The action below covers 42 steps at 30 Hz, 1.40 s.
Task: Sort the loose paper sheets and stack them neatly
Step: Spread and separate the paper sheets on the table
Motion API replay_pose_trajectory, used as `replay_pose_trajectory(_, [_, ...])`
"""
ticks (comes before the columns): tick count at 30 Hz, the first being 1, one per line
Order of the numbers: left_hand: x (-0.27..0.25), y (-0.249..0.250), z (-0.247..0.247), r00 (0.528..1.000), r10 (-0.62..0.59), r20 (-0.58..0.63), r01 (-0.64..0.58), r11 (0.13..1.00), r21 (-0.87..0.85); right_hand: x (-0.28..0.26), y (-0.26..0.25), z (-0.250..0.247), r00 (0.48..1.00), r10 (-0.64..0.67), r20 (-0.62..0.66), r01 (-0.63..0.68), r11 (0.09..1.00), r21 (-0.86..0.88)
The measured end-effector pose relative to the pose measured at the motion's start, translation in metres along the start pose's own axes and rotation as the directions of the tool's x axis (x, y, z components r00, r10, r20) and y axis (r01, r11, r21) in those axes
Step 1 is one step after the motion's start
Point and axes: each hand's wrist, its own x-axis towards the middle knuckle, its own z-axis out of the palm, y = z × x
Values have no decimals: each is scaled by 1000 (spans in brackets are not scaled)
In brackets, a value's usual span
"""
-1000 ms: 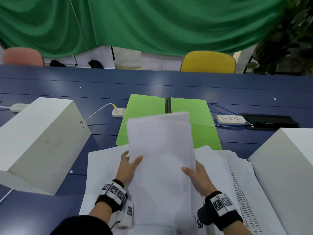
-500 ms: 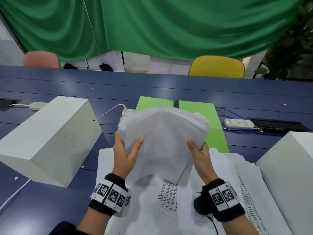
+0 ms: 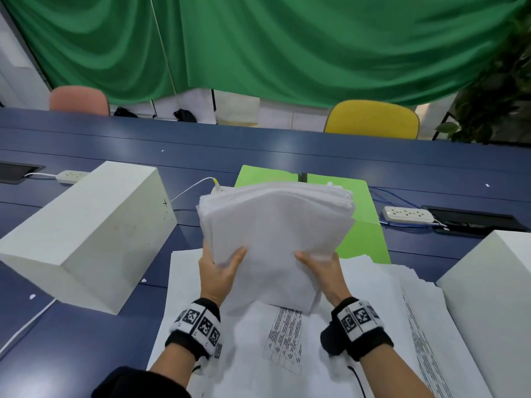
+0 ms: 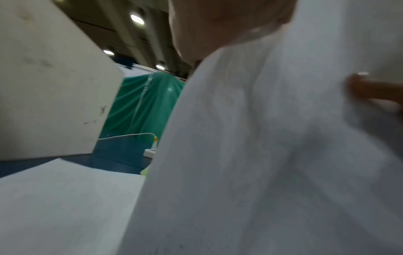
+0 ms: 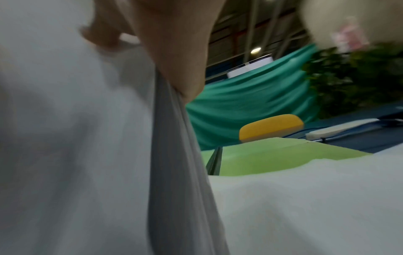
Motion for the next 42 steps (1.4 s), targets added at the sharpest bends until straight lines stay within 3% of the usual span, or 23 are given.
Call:
replay_pose_trajectory(5, [4, 18, 10, 991, 55, -122, -58, 998, -15, 3, -13, 4, 998, -10, -66, 10, 1000, 0])
replay_pose_trajectory(8, [0, 0, 0, 987, 56, -148, -55, 998, 13, -2, -2, -1, 998, -1, -57, 1, 1000, 12])
replay_pose_trajectory(11, [-17, -26, -9, 995, -83, -49, 88, 988, 128, -13, 24, -1, 994, 104, 18, -103, 994, -48])
replay_pose_trajectory(13, [-16, -28, -11, 991, -134, 18, 128, 973, 193, -9, 31, -1, 994, 107, 9, -106, 989, -106])
replay_pose_trajectory(17, [1, -6, -13, 989, -104, 104, 75, 966, 249, 10, 14, -8, 999, 38, 11, -36, 991, -129])
replay_pose_trajectory(20, [5, -13, -18, 966, -171, 196, 128, 968, 215, 22, 10, -45, 991, 100, -85, -122, 941, -315])
replay_pose_trajectory(21, [3, -23, -20, 948, -237, 215, 185, 954, 236, 24, 18, -66, 975, 147, -166, -206, 878, -433])
replay_pose_trajectory(22, [1, -39, -24, 923, -308, 231, 232, 924, 304, 22, 27, -87, 942, 217, -256, -330, 735, -592])
replay_pose_trajectory(23, [-2, -57, -27, 890, -383, 246, 259, 871, 418, 15, 38, -107, 889, 302, -345, -457, 519, -722])
replay_pose_trajectory(24, [-7, -77, -31, 849, -466, 250, 277, 794, 541, 5, 51, -124, 813, 372, -448, -562, 299, -771])
replay_pose_trajectory(25, [-13, -96, -35, 803, -548, 234, 303, 713, 632, -6, 59, -137, 743, 403, -534, -626, 137, -768])
replay_pose_trajectory(26, [-18, -113, -39, 767, -608, 204, 345, 659, 669, -16, 64, -144, 700, 402, -591, -662, 54, -747])
replay_pose_trajectory(28, [-24, -131, -46, 738, -657, 155, 419, 626, 657, -27, 68, -152, 686, 376, -623, -694, 79, -716])
replay_pose_trajectory(30, [-25, -140, -50, 740, -660, 126, 436, 615, 657, -27, 65, -158, 720, 395, -571, -666, 159, -729])
replay_pose_trajectory(33, [-26, -143, -49, 742, -663, 96, 465, 612, 640, -29, 63, -160, 764, 370, -528, -621, 203, -757])
replay_pose_trajectory(36, [-30, -146, -47, 757, -652, 53, 493, 622, 608, -37, 69, -160, 808, 297, -508, -566, 158, -809])
replay_pose_trajectory(38, [-33, -143, -44, 767, -641, 35, 508, 640, 576, -42, 70, -159, 826, 334, -453, -515, 124, -848])
replay_pose_trajectory(42, [-37, -141, -45, 774, -632, 39, 521, 670, 529, -43, 64, -166, 831, 382, -403, -485, 146, -862])
